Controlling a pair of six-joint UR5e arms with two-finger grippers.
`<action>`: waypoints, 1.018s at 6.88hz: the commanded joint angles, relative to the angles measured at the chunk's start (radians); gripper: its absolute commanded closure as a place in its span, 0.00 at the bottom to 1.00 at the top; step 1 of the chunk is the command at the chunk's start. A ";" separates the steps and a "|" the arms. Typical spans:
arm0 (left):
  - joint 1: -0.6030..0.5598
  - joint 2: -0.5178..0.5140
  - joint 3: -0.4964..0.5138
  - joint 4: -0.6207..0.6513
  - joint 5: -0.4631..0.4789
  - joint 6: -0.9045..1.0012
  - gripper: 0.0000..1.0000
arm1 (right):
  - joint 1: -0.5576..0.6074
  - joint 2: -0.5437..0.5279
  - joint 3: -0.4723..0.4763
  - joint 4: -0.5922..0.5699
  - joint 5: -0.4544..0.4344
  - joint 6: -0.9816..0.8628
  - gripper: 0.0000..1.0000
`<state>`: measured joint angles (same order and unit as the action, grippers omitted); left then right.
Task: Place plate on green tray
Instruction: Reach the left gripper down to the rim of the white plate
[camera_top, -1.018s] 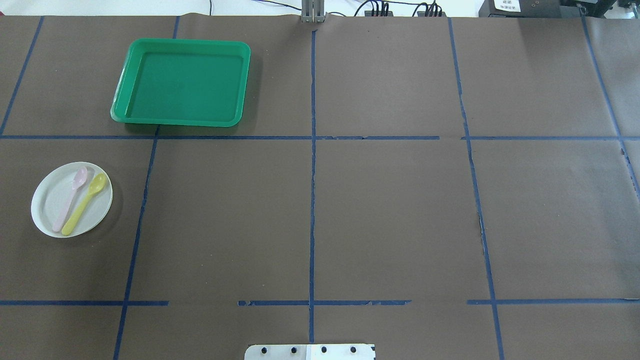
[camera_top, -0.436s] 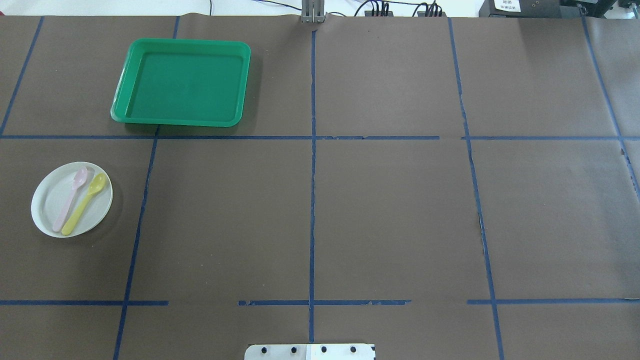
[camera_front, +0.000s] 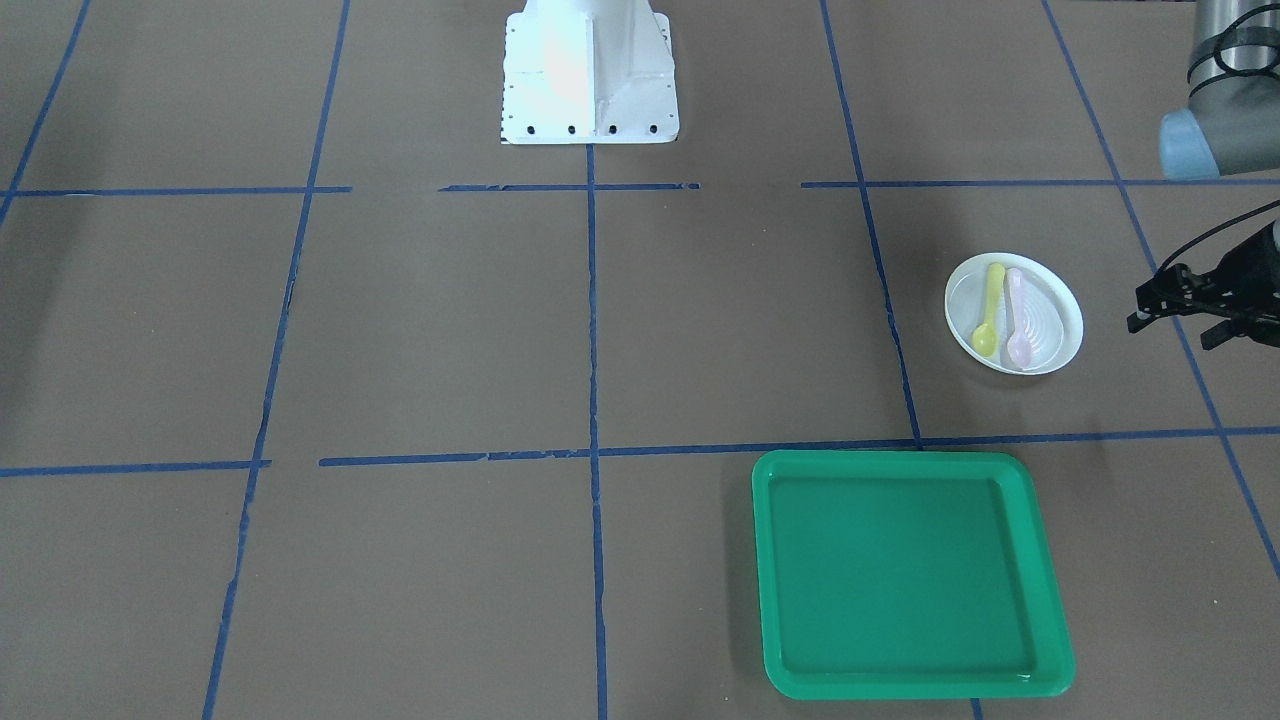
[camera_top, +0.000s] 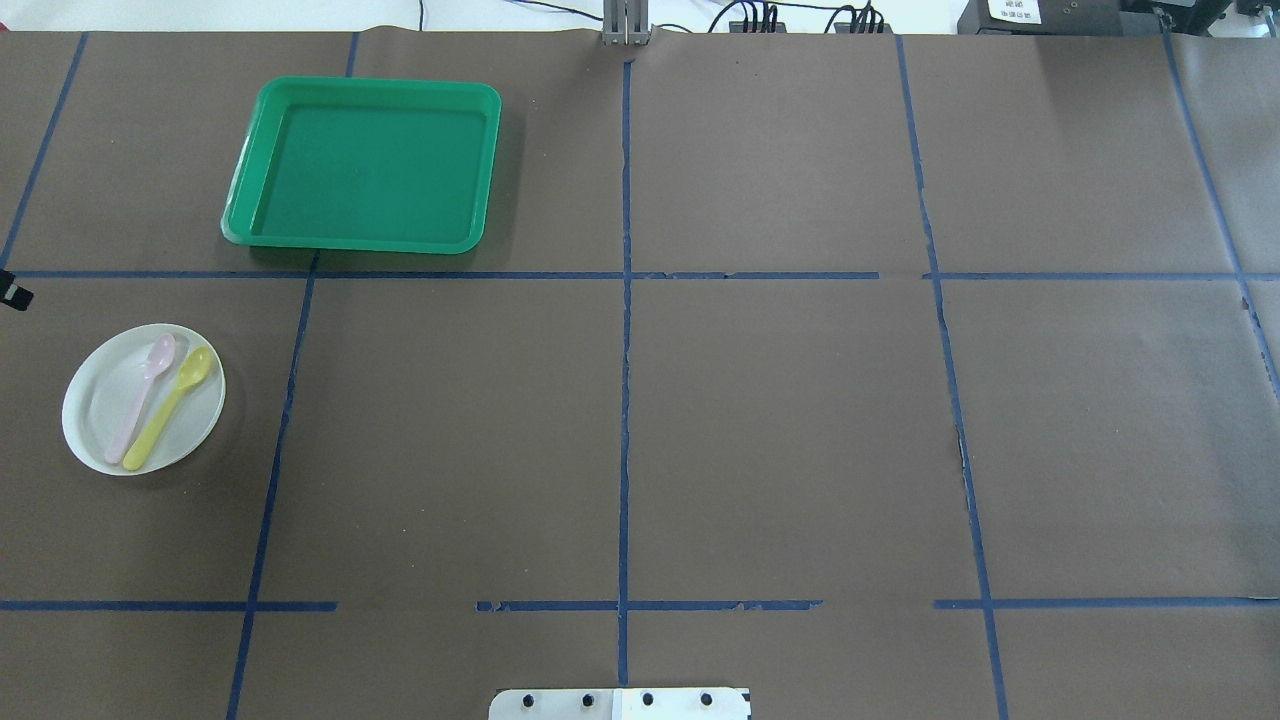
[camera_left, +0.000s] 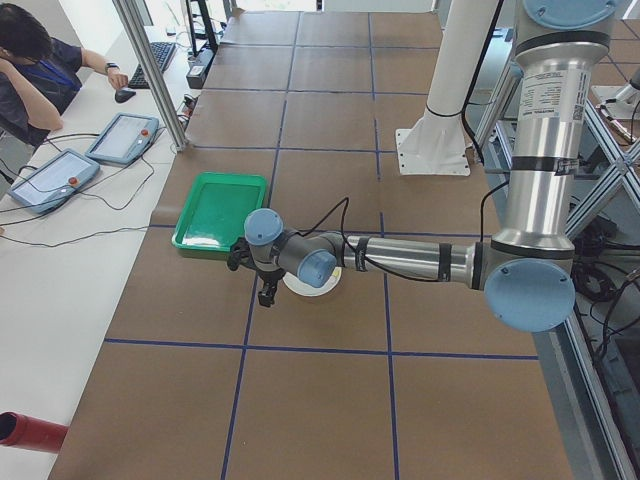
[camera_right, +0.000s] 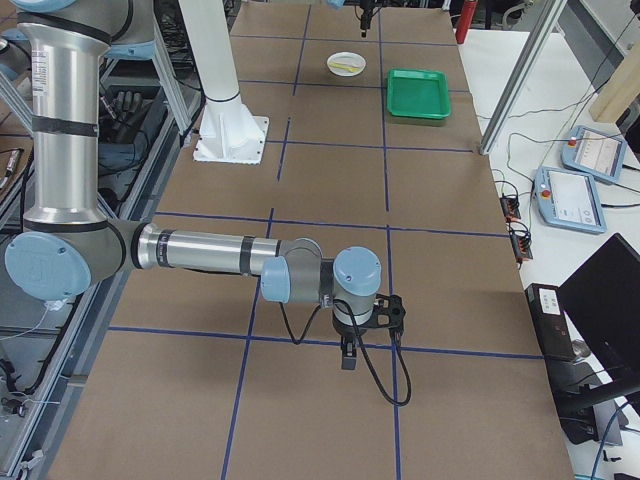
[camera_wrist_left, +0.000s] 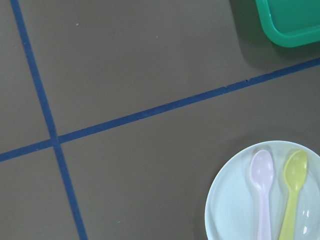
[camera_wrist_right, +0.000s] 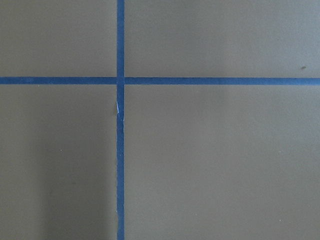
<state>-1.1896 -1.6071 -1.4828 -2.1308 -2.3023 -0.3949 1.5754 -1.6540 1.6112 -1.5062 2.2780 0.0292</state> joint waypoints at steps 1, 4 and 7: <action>0.076 0.010 0.104 -0.211 0.066 -0.151 0.00 | 0.000 -0.001 0.001 0.001 0.000 0.000 0.00; 0.145 0.024 0.101 -0.280 0.054 -0.202 0.00 | 0.000 0.000 0.001 0.000 0.000 0.000 0.00; 0.163 0.047 0.099 -0.328 0.049 -0.202 0.42 | 0.000 -0.001 0.001 0.001 0.000 0.000 0.00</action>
<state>-1.0355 -1.5688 -1.3834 -2.4498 -2.2504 -0.5969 1.5754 -1.6546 1.6118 -1.5053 2.2780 0.0291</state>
